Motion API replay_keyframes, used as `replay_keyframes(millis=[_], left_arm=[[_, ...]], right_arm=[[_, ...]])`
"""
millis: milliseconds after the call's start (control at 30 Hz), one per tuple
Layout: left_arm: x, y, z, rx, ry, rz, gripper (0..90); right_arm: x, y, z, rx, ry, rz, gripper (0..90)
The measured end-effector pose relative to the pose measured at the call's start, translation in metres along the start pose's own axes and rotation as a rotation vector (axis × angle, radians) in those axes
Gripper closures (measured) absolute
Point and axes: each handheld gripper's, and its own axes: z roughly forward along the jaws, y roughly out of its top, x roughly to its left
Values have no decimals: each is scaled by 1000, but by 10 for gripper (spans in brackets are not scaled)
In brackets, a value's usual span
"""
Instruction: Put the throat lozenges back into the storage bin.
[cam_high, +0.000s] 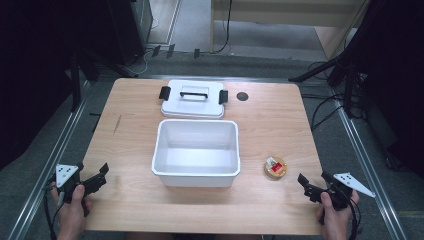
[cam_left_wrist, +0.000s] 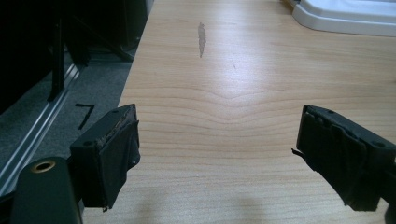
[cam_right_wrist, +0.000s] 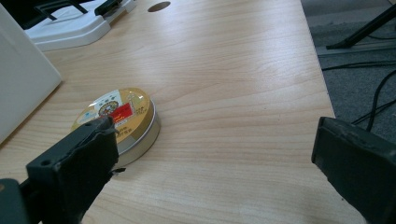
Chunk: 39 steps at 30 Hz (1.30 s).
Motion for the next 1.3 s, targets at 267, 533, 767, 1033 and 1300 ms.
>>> replay_keyframes(millis=[267, 533, 767, 1033, 1300], left_arm=[[-1, -1, 0, -1, 2, 2, 135], [0, -1, -1, -9, -4, -5, 136], [0, -1, -1, -11, -12, -6, 136], [1, 0, 0, -7, -24, -8, 137], [1, 0, 0, -8, -27, -9, 137]], right_arm=[[4, 0, 1, 11, -54, -37, 111], [12, 8, 6, 135, -50, -105, 131], [30, 29, 10, 271, -24, -188, 131], [58, 55, 31, 545, -21, -322, 104], [73, 73, 59, 791, 5, -325, 29]])
